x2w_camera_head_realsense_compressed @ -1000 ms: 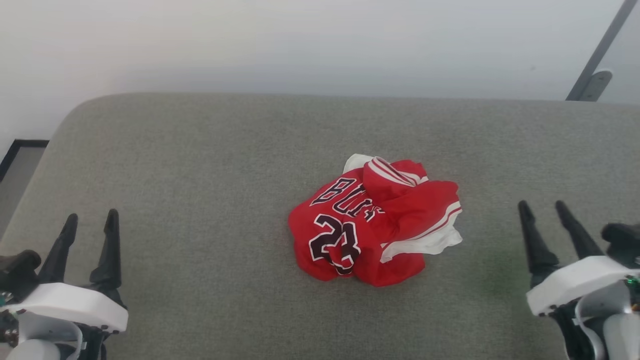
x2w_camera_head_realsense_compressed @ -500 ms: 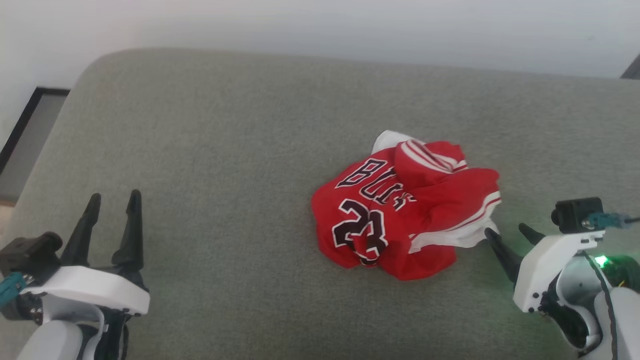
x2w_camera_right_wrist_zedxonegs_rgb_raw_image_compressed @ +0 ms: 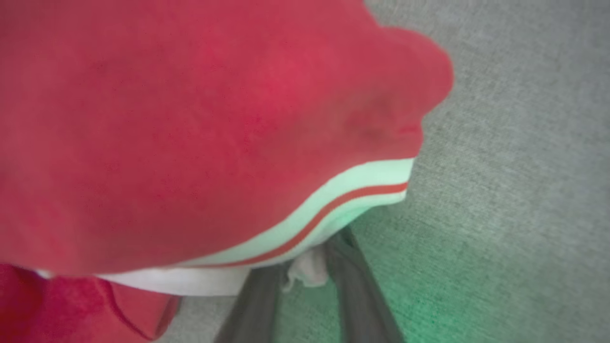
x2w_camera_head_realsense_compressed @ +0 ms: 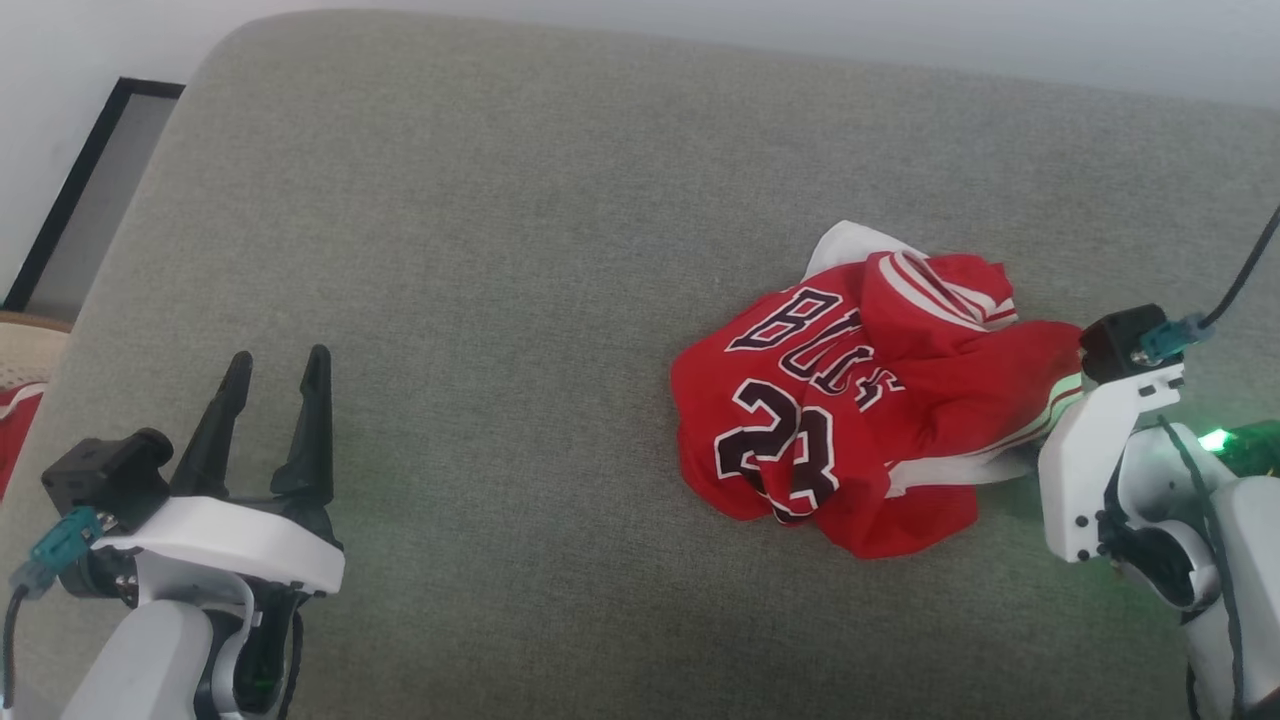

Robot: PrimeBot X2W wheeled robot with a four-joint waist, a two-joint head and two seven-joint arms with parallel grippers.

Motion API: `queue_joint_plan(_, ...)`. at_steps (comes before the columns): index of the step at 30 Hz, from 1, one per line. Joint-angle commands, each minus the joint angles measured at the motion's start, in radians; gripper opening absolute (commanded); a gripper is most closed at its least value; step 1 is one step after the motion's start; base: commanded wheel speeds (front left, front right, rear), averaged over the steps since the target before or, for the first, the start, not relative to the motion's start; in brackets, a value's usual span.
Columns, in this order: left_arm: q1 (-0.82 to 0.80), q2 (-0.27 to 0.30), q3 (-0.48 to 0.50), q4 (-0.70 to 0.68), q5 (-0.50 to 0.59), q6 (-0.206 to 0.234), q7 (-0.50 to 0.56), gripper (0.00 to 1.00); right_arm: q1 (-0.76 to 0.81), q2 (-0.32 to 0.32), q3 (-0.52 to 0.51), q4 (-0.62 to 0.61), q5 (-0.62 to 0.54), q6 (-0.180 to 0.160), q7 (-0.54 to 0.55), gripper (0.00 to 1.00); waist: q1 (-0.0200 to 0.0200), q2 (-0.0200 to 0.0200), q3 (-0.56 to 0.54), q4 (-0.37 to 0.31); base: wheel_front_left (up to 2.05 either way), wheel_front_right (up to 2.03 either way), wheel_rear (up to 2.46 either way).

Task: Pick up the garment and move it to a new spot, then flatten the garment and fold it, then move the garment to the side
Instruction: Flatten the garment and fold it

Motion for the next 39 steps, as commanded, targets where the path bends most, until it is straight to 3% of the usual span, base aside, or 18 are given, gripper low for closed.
queue_joint_plan(1,-0.015,-0.004,0.0,0.006,0.011,-0.006,-0.006,1.0,0.031,0.012,0.015,0.029,-0.002,0.0,0.027,0.0,0.0,-0.0001,-0.001,0.001,0.0,0.0,0.0)
queue_joint_plan(9,0.001,-0.001,0.021,0.021,0.007,-0.007,-0.015,1.0,0.047,-0.066,-0.05,-0.109,0.061,-0.001,0.107,0.0,0.0,-0.0001,-0.029,-0.025,0.0,0.0,0.0)
queue_joint_plan(19,0.011,0.007,0.019,0.006,0.006,-0.002,-0.01,1.0,0.13,-0.151,-0.304,-0.225,0.057,-0.001,0.224,0.0,0.0,-0.0001,-0.05,-0.048,0.0,0.0,0.0)
queue_joint_plan(25,-0.004,0.003,0.008,0.007,0.006,-0.007,-0.006,1.0,0.161,-0.132,-0.412,-0.142,0.044,-0.001,0.24,0.0,0.0,-0.0001,-0.04,-0.039,0.0,0.0,0.0)
queue_joint_plan(33,-0.026,0.006,0.001,0.013,0.002,-0.012,0.006,1.0,0.125,-0.087,-0.4,0.025,0.005,-0.001,0.206,0.0,0.0,-0.0001,-0.025,-0.029,0.0,0.0,0.0)
queue_joint_plan(34,-0.031,0.008,0.0,0.012,0.002,-0.012,0.009,1.0,0.117,-0.084,-0.394,0.044,-0.002,-0.001,0.197,0.1,0.0,-0.0001,-0.024,-0.029,0.0,0.0,0.0)
queue_joint_plan(35,-0.037,0.01,-0.001,0.01,0.001,-0.012,0.013,1.0,0.109,-0.082,-0.389,0.057,-0.005,-0.001,0.187,0.42,0.0,-0.0001,-0.024,-0.03,0.0,0.0,0.0)
queue_joint_plan(36,-0.041,0.013,-0.003,0.008,0.0,-0.014,0.02,1.0,0.1,-0.079,-0.383,0.068,-0.009,-0.001,0.174,1.0,0.0,-0.0001,-0.023,-0.032,0.0,0.0,0.0)
queue_joint_plan(39,-0.055,0.025,-0.002,-0.001,-0.006,-0.016,0.04,1.0,0.08,-0.076,-0.364,0.075,-0.012,0.0,0.145,1.0,0.0,-0.0001,-0.027,-0.045,0.0,0.0,0.0)
